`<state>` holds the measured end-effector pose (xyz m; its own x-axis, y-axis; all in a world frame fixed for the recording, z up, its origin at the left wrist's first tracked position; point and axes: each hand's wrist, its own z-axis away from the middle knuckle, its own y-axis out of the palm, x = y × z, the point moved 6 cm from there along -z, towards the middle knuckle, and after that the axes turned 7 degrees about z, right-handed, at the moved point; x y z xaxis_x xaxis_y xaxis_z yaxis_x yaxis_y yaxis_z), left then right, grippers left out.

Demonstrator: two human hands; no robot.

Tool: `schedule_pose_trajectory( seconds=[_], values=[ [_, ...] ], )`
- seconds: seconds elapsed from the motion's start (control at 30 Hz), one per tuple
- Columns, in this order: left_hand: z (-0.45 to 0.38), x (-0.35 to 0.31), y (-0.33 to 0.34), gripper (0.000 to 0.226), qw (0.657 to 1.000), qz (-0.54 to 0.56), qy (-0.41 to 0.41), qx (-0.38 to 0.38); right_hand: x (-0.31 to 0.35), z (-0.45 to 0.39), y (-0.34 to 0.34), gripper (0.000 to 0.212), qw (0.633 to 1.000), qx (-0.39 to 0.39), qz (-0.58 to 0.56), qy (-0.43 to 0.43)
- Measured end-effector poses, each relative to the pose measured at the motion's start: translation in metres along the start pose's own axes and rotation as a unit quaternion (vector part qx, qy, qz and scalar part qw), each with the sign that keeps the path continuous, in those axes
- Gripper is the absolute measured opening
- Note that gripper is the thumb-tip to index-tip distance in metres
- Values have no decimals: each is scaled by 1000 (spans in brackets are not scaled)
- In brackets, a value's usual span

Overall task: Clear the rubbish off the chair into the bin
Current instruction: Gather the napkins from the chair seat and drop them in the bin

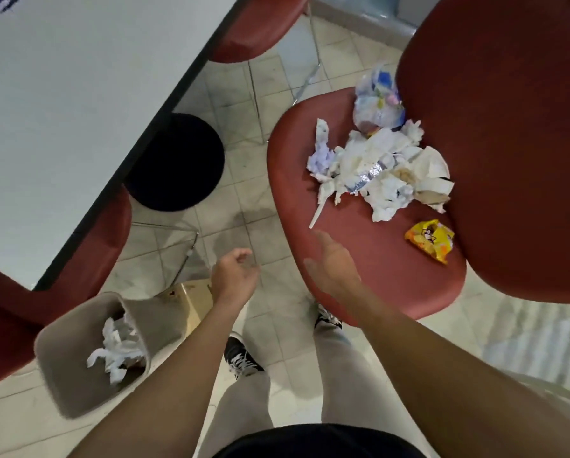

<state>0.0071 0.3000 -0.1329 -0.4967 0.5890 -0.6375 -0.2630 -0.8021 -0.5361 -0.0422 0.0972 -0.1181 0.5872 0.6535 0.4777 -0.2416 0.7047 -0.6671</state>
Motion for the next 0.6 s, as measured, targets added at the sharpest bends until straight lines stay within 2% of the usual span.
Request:
schedule_pose_trajectory(
  seconds=[0.23,0.43,0.6],
  values=[
    [-23,-85,104,27,996,-39,59,59,-77,-53,-73,64,999,-36,-15,36],
    [-64,-135,175,30,991,-66,92,73,-118,-112,-116,61,993,-99,6,68],
    [-93,-178,217,44,972,-86,211,63,-147,-159,-129,65,987,-128,34,93]
  ],
)
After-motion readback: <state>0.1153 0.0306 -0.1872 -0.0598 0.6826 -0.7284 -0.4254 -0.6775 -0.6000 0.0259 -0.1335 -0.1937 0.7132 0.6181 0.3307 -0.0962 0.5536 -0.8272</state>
